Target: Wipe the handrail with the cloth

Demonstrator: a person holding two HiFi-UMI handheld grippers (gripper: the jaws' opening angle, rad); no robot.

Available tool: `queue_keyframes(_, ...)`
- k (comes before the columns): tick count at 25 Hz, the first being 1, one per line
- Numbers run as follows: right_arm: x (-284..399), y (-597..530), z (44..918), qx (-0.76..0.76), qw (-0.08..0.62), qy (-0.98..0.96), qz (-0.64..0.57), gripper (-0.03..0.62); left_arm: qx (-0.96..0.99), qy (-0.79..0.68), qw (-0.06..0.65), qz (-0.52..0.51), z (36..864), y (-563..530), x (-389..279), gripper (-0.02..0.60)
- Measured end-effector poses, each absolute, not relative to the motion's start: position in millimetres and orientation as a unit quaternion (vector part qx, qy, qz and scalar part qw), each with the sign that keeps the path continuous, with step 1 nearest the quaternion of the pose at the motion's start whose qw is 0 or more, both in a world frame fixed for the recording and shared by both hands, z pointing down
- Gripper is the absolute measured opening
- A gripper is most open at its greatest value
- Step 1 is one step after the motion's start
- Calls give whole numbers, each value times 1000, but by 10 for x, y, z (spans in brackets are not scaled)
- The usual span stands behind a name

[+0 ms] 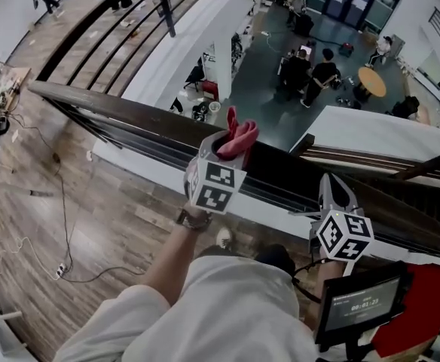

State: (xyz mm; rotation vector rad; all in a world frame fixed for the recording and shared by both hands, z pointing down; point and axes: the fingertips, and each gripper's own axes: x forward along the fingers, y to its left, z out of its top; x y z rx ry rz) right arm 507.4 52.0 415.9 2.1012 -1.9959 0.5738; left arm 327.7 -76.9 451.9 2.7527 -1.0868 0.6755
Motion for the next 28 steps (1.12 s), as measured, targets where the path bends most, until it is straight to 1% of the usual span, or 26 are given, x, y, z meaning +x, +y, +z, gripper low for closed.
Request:
queue_keyframes(8,5226,552,4094,697,107,-685,180,3,901,-368,53,223,4533,-718,3399,123)
queue_keyframes(12,5303,577,4072,692,107,-693,173,3,897,-377,57,223,4577,-680,3452,123)
queue_keyframes(19,5498,681,4085,693,102,-694,168,3,898,-373,36,231,4609,-557,3663,123)
queue_keyframes(28,5743,843,4054,700,105,-688,162,3,898,-374,42,229,4605,-454,3849,123)
